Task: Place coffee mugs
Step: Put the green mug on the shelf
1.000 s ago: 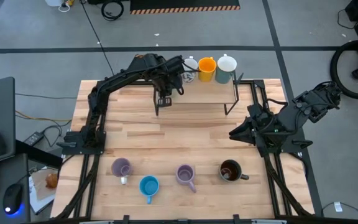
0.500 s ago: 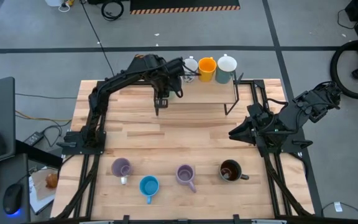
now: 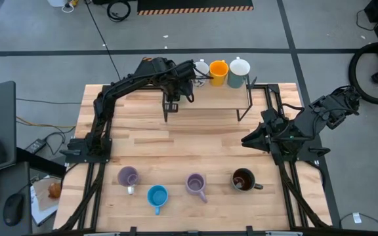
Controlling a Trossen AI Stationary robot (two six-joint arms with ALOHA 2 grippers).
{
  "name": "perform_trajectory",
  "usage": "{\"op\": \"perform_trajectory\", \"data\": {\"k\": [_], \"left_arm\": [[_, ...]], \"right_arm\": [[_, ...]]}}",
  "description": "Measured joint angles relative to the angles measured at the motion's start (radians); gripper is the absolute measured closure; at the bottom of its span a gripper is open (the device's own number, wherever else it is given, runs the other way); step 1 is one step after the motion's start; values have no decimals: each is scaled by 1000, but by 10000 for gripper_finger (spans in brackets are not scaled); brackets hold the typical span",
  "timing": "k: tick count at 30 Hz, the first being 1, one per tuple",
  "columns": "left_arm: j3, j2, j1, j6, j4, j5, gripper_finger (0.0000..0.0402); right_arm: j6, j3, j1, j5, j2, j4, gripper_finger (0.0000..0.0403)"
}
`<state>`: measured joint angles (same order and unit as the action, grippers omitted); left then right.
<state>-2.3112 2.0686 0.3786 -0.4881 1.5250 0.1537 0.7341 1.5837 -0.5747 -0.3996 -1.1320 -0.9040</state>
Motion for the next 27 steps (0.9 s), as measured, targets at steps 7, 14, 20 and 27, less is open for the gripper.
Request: {"op": "perform_trajectory", "data": {"k": [7, 14, 20, 27], "left_arm": [[-1, 0, 0, -4, -16, 12, 303], [-1, 0, -3, -15, -37, 10, 300], [-1, 0, -2, -43, -41, 19, 320], [0, 0, 17, -45, -57, 45, 344]], "right_arm": [[0, 0, 0, 0, 0, 7, 321], [-2, 0, 0, 0, 0, 7, 321], [-3, 0, 0, 0, 0, 7, 321], [-4, 0, 0, 0, 0, 7, 321]]}}
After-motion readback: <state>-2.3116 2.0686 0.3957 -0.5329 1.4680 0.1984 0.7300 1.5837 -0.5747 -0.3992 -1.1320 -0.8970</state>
